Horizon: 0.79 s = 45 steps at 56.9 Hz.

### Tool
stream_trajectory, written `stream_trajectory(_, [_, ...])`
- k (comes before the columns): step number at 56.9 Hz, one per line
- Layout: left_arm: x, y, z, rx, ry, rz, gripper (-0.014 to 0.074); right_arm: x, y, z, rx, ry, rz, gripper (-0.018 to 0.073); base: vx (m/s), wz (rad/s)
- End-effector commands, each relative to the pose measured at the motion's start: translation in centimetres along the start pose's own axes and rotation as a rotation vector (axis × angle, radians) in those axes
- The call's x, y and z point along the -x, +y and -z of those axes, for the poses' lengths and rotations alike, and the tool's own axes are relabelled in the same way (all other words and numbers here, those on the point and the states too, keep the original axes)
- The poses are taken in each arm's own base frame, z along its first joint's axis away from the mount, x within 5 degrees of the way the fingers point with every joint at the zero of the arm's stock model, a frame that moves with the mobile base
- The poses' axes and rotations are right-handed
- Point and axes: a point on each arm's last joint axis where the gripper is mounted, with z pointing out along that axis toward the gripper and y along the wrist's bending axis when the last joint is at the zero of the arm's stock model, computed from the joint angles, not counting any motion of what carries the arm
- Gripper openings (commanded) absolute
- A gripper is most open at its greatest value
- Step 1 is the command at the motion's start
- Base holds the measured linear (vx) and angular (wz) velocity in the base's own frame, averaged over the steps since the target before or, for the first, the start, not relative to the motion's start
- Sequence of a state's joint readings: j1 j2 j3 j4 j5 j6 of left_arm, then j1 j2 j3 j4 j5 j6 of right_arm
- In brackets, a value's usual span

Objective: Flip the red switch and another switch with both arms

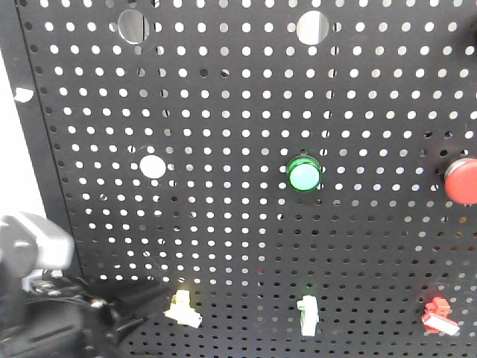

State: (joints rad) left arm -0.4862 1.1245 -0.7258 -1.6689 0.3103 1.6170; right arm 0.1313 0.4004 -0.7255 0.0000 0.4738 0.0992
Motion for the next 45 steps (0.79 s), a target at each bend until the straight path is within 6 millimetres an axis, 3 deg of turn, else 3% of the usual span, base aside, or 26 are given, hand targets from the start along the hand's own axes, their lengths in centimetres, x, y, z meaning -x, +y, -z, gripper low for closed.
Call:
stream_trajectory(1, [0.2,-0.1,-0.4,-0.011,-0.005,0.032,0.0003,1.6,0.1,0.1,0.0,-0.099,0.019,-0.0006,0.0,0.0])
stream_trajectory(13, [-3.2,0.3,-1.2,-0.01,0.108,0.054,0.0003,1.6,0.1,0.1,0.0,-0.095,0.019,-0.0006,0.0,0.01])
stream_trajectory(21, [-4.5,0.0,-1.0,-0.038,0.141,0.066,0.0003,1.5,0.1,0.0,-0.001,-0.086,0.019,-0.0006,0.0,0.01])
stream_trajectory(32, [-4.3,-1.2,-0.6,-0.166,0.121,0.032,0.0003,1.2,0.2,0.0,0.013,-0.047,-0.017,-0.0006,0.0,0.0])
stream_trajectory(45, [-4.7,-2.0,2.8,-0.144,0.054,0.002,0.0003,0.0,0.7,-1.8,0.071,0.103,0.029,-0.0006,0.0,0.0])
